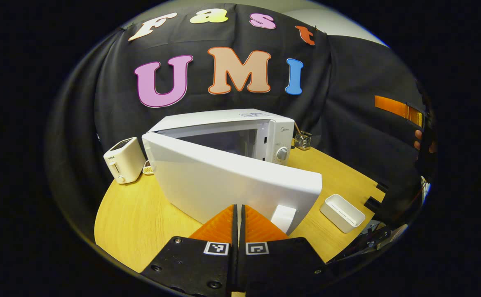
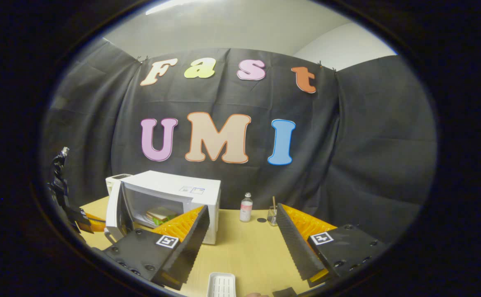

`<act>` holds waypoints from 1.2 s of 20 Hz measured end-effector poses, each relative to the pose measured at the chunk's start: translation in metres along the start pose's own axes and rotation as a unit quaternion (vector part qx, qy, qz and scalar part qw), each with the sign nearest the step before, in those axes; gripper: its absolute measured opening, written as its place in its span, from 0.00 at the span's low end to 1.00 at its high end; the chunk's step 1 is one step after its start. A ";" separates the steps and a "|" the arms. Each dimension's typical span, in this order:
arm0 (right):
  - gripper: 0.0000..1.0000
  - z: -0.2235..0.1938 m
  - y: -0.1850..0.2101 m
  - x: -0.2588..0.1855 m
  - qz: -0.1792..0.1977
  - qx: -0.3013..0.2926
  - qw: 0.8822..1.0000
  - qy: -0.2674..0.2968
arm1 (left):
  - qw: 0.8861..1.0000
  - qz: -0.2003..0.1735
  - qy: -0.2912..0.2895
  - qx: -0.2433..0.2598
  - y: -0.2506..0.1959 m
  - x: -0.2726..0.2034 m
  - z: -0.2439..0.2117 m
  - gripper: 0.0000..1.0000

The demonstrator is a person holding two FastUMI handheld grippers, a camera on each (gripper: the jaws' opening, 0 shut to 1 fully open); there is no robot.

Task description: Open the microwave oven with the left hand, put the food in, and close the microwave oven.

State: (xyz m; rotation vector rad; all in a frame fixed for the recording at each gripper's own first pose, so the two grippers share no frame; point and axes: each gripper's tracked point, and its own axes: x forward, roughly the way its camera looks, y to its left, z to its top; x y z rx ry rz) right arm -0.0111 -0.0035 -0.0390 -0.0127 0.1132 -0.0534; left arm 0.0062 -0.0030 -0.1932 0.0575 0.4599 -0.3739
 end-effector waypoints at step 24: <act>0.92 0.003 -0.060 0.035 0.010 0.019 1.000 -0.006 | 0.999 0.038 -0.020 -0.008 -0.018 0.136 0.055 0.01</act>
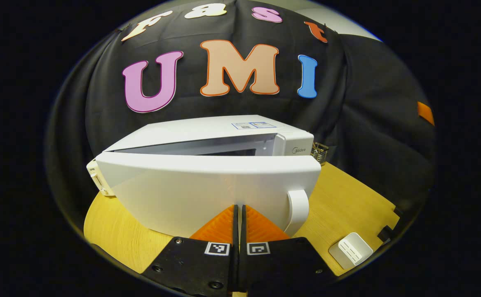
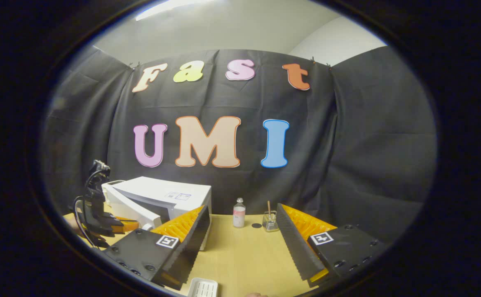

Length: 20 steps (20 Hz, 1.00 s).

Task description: Open the microwave oven with the left hand, put the food in, and close the microwave oven.

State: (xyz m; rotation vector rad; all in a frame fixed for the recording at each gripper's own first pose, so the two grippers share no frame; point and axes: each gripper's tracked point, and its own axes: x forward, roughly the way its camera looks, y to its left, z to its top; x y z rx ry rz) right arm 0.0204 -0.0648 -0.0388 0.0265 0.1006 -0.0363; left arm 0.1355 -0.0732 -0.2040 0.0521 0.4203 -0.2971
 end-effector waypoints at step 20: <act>0.92 -0.007 -0.014 0.001 0.004 0.007 1.000 0.012 | 0.999 -0.011 -0.009 -0.044 -0.016 0.066 0.017 0.01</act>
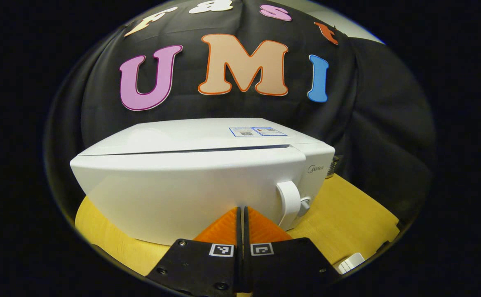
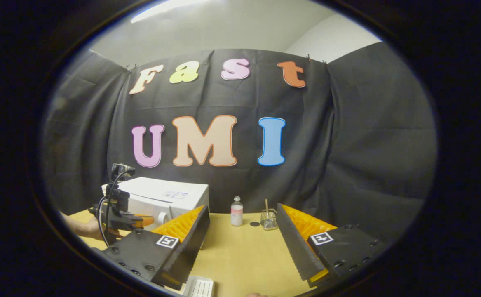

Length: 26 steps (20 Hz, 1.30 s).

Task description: Open the microwave oven with the left hand, put the food in, and close the microwave oven.

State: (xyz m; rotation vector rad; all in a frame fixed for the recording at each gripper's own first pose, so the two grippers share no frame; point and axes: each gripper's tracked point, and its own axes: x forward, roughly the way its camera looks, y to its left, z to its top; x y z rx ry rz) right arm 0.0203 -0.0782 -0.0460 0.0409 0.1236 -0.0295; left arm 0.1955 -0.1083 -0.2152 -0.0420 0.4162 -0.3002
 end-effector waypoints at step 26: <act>0.92 0.007 0.055 0.012 0.048 0.021 0.999 -0.007 | 0.992 0.047 -0.113 0.040 0.052 -0.178 0.054 0.01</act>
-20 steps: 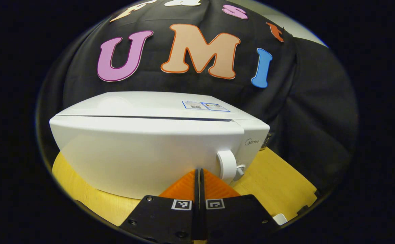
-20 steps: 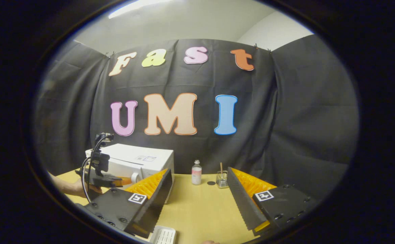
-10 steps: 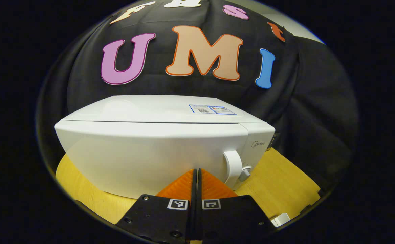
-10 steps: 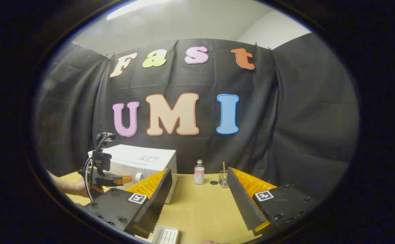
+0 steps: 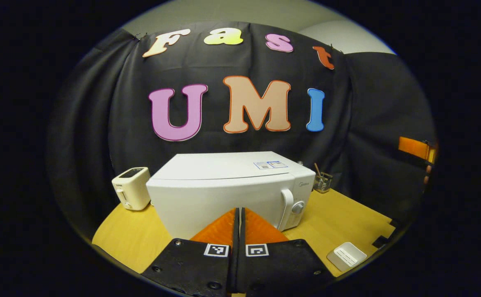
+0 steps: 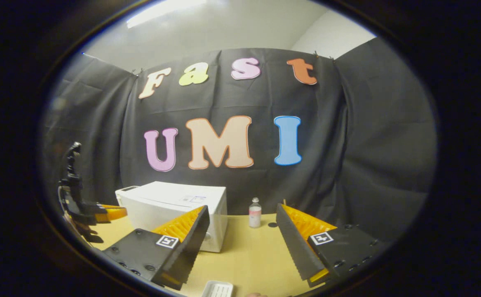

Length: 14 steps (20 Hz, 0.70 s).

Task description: Open the microwave oven with the left hand, put the food in, and close the microwave oven.

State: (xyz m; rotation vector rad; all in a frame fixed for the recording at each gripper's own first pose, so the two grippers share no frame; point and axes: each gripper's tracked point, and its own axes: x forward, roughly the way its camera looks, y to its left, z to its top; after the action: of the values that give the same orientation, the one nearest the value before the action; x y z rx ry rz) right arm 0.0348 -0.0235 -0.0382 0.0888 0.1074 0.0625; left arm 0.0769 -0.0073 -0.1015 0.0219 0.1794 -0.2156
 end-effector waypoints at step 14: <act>0.92 0.003 0.093 0.003 0.043 -0.021 0.999 -0.002 | 0.987 0.084 -0.132 0.034 0.036 -0.113 0.099 0.96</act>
State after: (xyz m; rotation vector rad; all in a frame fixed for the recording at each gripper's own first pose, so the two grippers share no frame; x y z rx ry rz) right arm 0.0328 0.0689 -0.0271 0.0516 0.0973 0.1504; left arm -0.0069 0.0475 0.0165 0.0754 -0.0949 -0.0541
